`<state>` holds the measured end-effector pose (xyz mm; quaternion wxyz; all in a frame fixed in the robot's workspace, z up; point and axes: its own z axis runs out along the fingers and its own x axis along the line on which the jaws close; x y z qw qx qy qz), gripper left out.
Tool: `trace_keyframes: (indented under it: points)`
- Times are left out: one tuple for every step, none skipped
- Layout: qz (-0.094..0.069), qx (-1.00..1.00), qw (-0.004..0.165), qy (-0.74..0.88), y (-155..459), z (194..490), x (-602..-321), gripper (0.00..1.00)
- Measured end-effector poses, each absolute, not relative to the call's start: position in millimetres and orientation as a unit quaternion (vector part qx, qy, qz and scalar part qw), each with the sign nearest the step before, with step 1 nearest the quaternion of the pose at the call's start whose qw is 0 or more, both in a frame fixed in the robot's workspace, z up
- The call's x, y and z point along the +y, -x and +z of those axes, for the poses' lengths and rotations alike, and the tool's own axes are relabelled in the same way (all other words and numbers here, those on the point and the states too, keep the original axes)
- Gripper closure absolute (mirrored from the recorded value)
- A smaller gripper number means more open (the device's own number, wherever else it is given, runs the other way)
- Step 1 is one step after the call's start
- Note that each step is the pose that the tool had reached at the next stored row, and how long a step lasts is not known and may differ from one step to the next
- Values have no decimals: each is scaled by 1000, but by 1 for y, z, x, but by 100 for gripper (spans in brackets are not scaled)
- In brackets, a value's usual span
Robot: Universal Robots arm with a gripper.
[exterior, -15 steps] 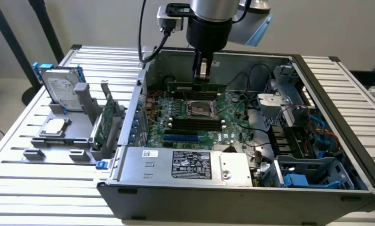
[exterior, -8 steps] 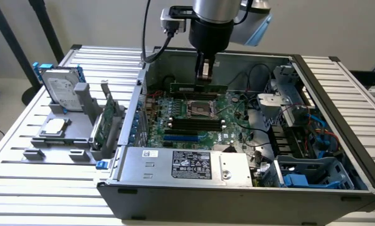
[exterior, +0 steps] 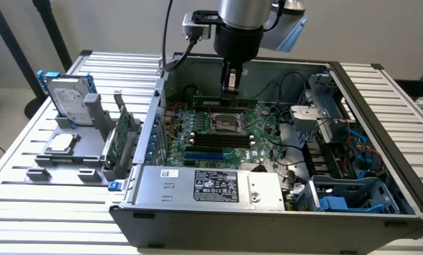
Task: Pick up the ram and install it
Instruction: 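Pick up the ram and move it above insertion slot, then insert the ram into the slot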
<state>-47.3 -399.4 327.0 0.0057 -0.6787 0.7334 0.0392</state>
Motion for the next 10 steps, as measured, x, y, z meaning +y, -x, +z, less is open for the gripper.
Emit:
trace_keyframes:
  points:
    - [39,734,5,678,47,326,-398,86]
    - [38,735,5,677,47,325,-398,86]
    - [38,735,5,677,46,324,-398,86]
    - [38,736,5,676,46,323,-398,86]
    - [38,737,5,675,46,323,-398,86]
    - [38,737,5,675,46,323,-398,86]
    - [38,737,5,675,46,323,-398,86]
    - [38,737,5,675,46,323,-398,86]
    - [38,737,5,675,46,323,-398,86]
    - [38,737,5,675,46,323,-398,86]
